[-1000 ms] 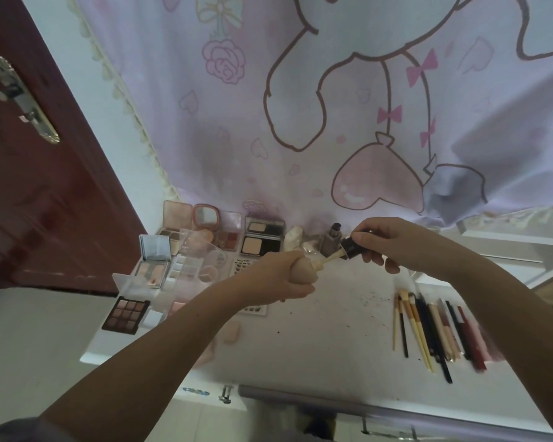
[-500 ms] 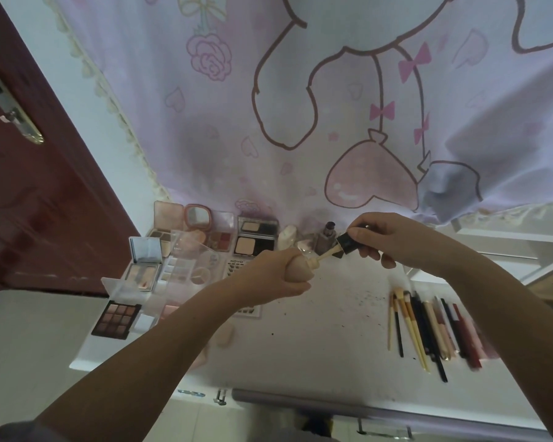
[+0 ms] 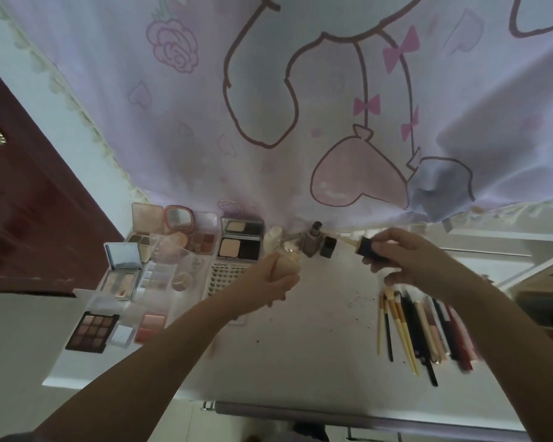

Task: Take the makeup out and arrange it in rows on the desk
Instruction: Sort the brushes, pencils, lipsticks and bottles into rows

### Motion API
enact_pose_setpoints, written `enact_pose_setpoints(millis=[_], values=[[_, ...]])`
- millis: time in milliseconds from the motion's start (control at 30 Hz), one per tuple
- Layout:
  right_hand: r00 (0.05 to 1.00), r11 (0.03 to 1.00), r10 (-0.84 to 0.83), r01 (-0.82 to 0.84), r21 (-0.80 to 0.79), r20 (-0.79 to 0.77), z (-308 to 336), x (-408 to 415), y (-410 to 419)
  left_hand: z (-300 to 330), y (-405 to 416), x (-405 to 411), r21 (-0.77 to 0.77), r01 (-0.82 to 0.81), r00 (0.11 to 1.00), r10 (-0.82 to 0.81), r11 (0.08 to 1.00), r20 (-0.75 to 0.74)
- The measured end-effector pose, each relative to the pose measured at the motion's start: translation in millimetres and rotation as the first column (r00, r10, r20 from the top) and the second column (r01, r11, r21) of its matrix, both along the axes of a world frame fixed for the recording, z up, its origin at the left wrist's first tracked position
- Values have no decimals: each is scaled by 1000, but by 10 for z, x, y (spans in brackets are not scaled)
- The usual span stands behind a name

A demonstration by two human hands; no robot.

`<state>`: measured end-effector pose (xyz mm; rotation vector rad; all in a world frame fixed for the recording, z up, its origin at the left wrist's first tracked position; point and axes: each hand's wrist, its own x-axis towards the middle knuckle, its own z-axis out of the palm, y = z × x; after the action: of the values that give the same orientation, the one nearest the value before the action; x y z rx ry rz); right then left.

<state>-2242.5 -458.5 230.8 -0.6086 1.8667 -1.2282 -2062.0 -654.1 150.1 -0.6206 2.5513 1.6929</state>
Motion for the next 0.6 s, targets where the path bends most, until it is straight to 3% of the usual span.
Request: enact_pose_setpoints(millis=[67, 167, 300, 367, 433, 533, 600], values=[[978, 996, -73, 83, -42, 197, -242, -30, 135, -90, 86, -134, 112, 26, 1000, -24, 993, -20], [898, 973, -130, 198, -121, 420, -698, -37, 308, -273, 257, -400, 153, -5, 1000, 9, 988, -23], [837, 938, -254, 336, -89, 485, -1229, -102, 361, -594, 450, -796, -187, -122, 986, 141, 975, 88], [844, 918, -336, 393, -56, 419, -1398, -193, 300, -710, 551, -991, -151, -174, 976, 191, 973, 106], [890, 916, -387, 400, -6, 241, -1515, -301, 209, -819, 646, -1195, -122, -219, 964, 233, 968, 124], [945, 947, -297, 310, 89, -137, -1692, -494, 56, -956, 742, -1460, -116, -317, 937, 330, 941, 119], [946, 961, -228, 257, 103, -231, -1795, -635, -47, -1045, 787, -1597, -100, -376, 918, 385, 921, 99]])
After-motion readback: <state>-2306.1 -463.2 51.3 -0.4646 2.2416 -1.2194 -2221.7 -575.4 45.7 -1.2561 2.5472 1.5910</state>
